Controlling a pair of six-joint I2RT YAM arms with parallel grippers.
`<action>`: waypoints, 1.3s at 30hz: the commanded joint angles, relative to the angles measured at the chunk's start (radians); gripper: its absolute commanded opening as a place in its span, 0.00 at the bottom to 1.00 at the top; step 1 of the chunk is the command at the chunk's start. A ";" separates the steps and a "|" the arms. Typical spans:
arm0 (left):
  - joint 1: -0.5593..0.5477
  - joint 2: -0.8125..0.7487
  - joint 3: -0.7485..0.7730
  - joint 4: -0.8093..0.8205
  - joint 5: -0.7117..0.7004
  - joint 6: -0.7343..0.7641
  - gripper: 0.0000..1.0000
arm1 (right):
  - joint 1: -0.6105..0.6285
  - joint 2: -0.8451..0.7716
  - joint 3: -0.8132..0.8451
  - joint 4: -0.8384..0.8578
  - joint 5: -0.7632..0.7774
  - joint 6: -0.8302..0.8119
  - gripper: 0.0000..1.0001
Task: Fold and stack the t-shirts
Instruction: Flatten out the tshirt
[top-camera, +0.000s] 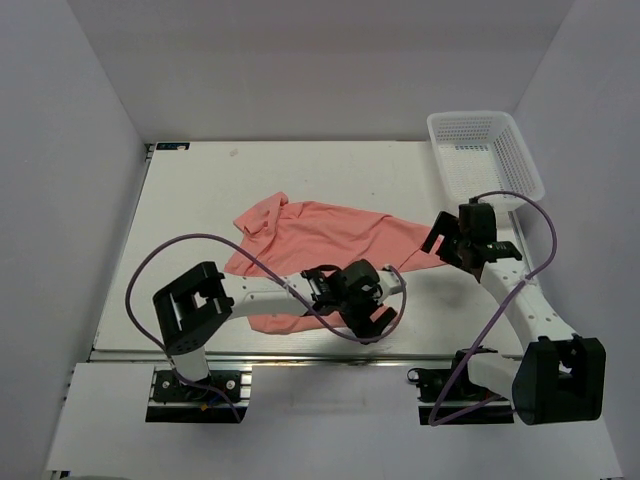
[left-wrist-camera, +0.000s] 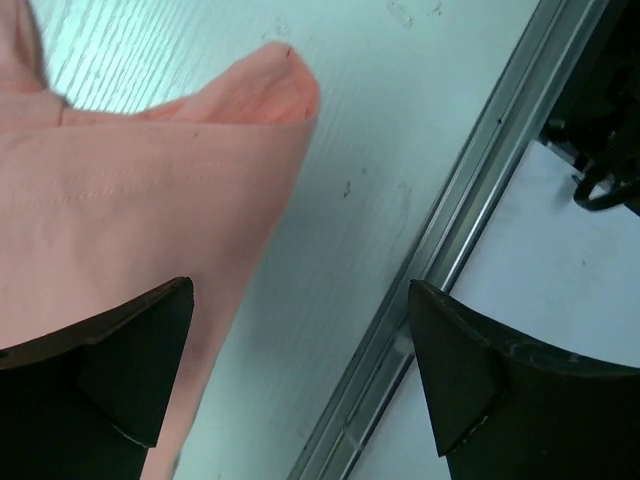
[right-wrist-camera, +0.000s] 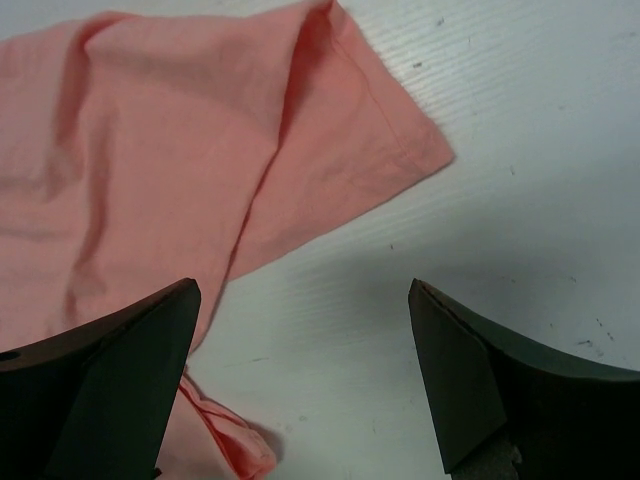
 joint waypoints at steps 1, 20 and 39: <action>-0.041 0.036 0.053 -0.010 -0.156 0.027 0.94 | -0.006 0.014 0.045 -0.054 -0.021 0.011 0.90; -0.023 0.011 0.064 -0.069 -0.658 -0.151 0.00 | -0.003 -0.151 -0.077 0.039 -0.114 -0.088 0.90; -0.023 -0.363 -0.129 -0.015 -0.766 -0.215 0.00 | -0.003 0.265 -0.014 0.323 -0.208 0.002 0.89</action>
